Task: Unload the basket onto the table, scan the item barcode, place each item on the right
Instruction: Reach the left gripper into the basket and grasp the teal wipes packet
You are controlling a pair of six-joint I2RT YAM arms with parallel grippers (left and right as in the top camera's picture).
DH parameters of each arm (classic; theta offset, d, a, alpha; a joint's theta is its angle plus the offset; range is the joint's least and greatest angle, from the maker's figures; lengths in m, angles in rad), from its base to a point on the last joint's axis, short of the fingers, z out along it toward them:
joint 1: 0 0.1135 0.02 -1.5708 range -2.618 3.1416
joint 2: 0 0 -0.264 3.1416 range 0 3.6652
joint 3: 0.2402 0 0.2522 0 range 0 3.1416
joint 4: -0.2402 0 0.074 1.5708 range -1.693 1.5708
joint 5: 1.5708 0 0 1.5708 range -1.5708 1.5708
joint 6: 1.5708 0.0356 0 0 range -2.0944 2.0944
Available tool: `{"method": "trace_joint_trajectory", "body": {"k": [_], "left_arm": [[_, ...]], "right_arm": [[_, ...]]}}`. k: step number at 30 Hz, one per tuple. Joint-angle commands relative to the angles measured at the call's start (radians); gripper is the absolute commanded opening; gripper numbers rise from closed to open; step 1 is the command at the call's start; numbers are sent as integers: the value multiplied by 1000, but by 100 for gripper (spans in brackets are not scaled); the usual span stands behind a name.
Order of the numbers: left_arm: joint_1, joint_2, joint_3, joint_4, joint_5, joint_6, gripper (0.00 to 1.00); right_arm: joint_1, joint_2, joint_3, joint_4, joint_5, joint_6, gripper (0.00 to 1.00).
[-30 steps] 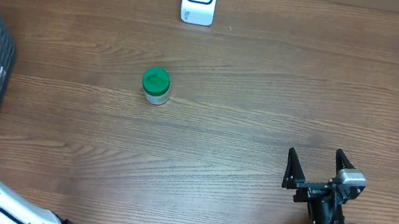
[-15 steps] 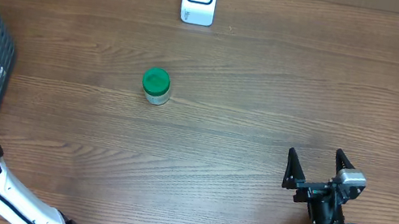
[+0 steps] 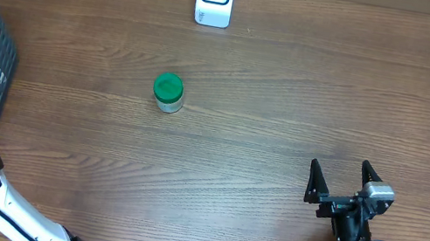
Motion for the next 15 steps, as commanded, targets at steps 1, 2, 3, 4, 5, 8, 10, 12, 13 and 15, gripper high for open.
{"method": "trace_joint_trajectory", "body": {"k": [1,2,3,4,5,8,10,12,13,15], "left_arm": [[11,59,-41,18,-15,19,68],[11,55,-39,16,-3,19,70],[11,52,-38,12,23,19,72],[11,50,-37,6,67,19,76],[10,48,-36,-5,124,19,81],[6,48,-36,-85,166,10,84],[6,48,-36,-163,135,-14,83],[9,48,-36,-205,81,-70,83],[11,48,-36,-228,56,-109,83],[22,48,-36,-300,28,-215,82]], "right_arm": [[-7,-8,-10,3,2,4,100],[-7,-8,-10,3,3,4,100],[-7,-8,-10,3,2,4,100],[-7,-8,-10,3,3,4,100],[-7,-8,-10,3,2,4,100],[-7,-8,-10,3,3,4,100],[-7,-8,-10,3,2,4,100],[-7,-8,-10,3,2,4,100],[-7,-8,-10,3,3,4,100],[-7,-8,-10,3,2,4,100]]}}
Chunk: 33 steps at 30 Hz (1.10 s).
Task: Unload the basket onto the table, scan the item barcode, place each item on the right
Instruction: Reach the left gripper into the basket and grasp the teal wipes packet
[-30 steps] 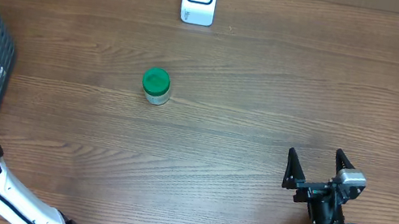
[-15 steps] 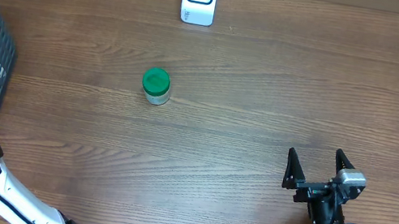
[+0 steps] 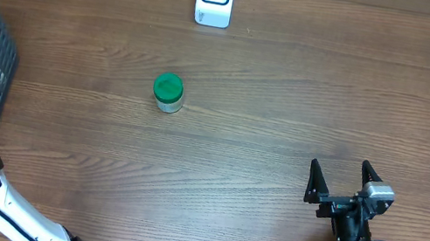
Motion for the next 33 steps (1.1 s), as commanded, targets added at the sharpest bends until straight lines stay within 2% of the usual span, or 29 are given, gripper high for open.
{"method": "trace_joint_trajectory", "body": {"k": [1,4,8,14,19,23,28,31,32,33], "left_arm": [[21,48,-36,-72,-53,-152,81],[21,48,-36,-89,-53,-155,77],[21,47,-3,-150,-59,-164,77],[37,47,125,-307,-68,-299,77],[45,48,142,-377,-14,-311,76],[45,49,79,-363,-21,-310,77],[55,50,-43,-274,-29,-308,78],[58,50,-95,-218,-29,-308,67],[58,50,-99,-210,-30,-307,55],[58,50,-100,-203,-30,-307,38]], "right_arm": [[-7,-8,-10,3,3,5,100],[-7,-8,-10,3,3,5,100],[-7,-8,-10,3,3,5,100],[-7,-8,-10,3,3,5,100],[-7,-8,-10,3,3,5,100],[-7,-8,-10,3,3,5,100],[-7,-8,-10,3,3,5,100],[-7,-8,-10,4,3,5,100],[-7,-8,-10,4,3,5,100],[-7,-8,-10,4,3,5,100]]}}
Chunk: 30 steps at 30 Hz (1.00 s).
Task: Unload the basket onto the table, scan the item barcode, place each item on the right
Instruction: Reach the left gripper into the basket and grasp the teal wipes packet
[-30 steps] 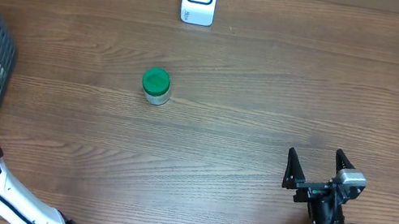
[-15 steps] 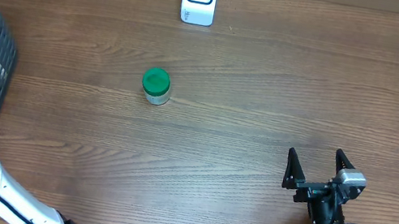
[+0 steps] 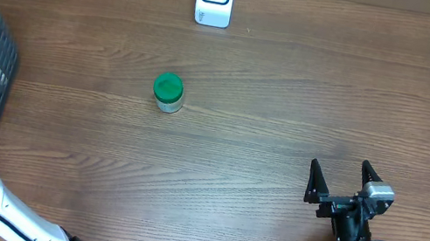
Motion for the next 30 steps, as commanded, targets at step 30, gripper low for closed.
{"method": "trace_joint_trajectory", "body": {"k": [30], "left_arm": [[-79,-51,1236,-547,359,-9,4]], "right_arm": [[-7,-8,-10,3,3,4,100]]}}
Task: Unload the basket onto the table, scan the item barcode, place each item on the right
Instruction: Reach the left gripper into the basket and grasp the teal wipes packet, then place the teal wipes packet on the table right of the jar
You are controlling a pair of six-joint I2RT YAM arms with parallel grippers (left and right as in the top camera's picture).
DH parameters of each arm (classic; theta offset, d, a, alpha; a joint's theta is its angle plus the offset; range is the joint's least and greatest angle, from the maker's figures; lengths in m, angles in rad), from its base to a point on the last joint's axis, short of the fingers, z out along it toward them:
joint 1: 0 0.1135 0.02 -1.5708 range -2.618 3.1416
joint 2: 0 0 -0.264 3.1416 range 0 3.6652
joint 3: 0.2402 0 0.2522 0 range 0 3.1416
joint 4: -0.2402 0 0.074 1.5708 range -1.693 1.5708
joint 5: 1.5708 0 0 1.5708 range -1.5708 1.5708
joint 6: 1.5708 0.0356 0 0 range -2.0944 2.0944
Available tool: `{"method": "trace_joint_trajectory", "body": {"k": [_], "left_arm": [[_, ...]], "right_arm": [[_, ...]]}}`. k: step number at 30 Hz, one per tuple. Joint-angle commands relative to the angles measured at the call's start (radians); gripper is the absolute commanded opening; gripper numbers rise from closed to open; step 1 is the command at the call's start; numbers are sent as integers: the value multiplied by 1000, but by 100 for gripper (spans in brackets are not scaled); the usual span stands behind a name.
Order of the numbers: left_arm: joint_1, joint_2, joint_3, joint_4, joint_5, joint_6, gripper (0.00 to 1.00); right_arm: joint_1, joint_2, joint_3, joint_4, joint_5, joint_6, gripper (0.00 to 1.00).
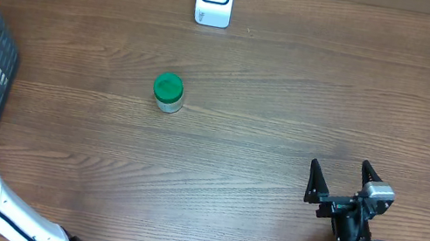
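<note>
A small jar with a green lid [168,91] stands upright on the wooden table, left of centre. The white barcode scanner sits at the far edge, directly beyond the jar. My right gripper [342,177] rests open near the front right, far from the jar, with nothing between its fingers. Only a black and white stretch of my left arm shows at the lower left corner; its gripper is out of view.
A dark mesh basket stands at the left edge of the table, with something orange and white showing inside at the frame's border. A cardboard wall runs along the far edge behind the scanner.
The visible part of my left arm now sits lower and nearer the front left corner, further below the basket. The jar, scanner and right gripper have not moved.
At first my left arm reached up along the basket's front left side, with something teal showing behind the mesh. Over the following moments the arm stood lower each time, and the teal patch no longer shows. Jar, scanner and right arm stayed where they were.
</note>
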Motion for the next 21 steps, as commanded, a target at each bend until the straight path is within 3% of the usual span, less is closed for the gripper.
{"method": "trace_joint_trajectory", "body": {"k": [1,9,14,21], "left_arm": [[-88,-102,100,-39,111,-5,4],[-475,-175,110,-145,68,84,4],[-769,-127,65,-191,-55,96,4],[-1077,43,-36,-145,-55,98,4]], "right_arm": [[-7,-8,-10,3,2,4,100],[-7,-8,-10,3,2,4,100],[-7,-8,-10,3,3,4,100],[-7,-8,-10,3,2,4,100]]}}
